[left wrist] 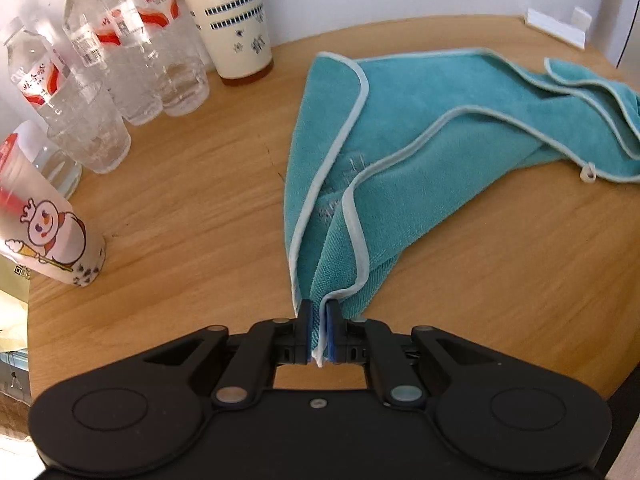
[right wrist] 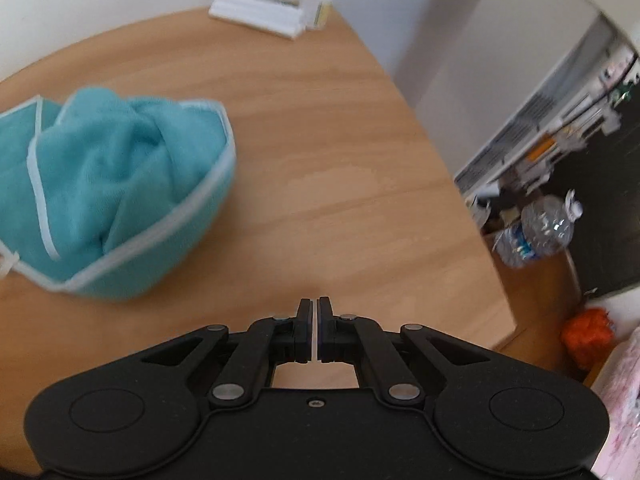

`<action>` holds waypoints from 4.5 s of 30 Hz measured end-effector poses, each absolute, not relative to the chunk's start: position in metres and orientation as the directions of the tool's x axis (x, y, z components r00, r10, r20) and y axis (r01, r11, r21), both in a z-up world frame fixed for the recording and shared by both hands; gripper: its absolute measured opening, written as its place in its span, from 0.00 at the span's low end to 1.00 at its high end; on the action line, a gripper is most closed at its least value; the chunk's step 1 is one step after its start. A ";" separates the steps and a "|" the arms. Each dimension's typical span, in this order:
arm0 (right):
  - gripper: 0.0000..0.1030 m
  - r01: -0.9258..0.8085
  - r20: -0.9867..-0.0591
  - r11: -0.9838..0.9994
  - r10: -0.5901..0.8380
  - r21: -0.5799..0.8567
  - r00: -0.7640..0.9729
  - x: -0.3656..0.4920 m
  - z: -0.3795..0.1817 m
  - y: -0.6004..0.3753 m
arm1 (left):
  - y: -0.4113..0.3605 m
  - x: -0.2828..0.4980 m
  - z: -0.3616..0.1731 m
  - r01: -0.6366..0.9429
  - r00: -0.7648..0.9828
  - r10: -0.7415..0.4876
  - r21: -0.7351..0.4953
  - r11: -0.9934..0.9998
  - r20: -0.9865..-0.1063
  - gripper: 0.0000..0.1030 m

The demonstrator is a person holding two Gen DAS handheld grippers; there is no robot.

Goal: Fold towel

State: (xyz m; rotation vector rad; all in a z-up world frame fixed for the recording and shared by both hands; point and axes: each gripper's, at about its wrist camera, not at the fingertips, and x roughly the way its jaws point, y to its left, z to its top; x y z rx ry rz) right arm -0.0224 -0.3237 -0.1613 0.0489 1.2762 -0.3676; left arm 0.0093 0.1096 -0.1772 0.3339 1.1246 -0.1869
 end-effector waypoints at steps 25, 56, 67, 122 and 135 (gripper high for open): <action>0.16 0.004 -0.930 0.986 0.153 0.164 0.333 0.130 -0.183 -0.345 | 0.092 0.014 -0.169 0.187 0.391 0.104 0.189 0.964 -0.914 0.07; 0.05 0.351 -0.918 0.898 -0.348 -0.267 0.191 -0.051 -0.174 -0.392 | 0.084 -0.008 -0.176 0.328 0.355 0.120 0.243 0.913 -0.927 0.07; 0.36 0.157 -0.903 0.958 -0.281 -0.241 0.326 -0.003 -0.135 -0.405 | 0.123 -0.001 -0.130 0.255 0.346 -0.069 0.023 0.967 -0.936 0.46; 0.07 0.440 -0.872 0.875 -0.045 0.202 0.488 0.217 -0.135 -0.376 | 0.087 0.156 -0.181 0.142 0.466 0.216 0.313 0.939 -0.858 0.05; 0.49 0.314 -0.885 0.949 -0.121 0.030 0.449 0.235 -0.151 -0.356 | 0.106 0.161 -0.173 0.079 0.444 0.257 0.324 0.943 -0.858 0.07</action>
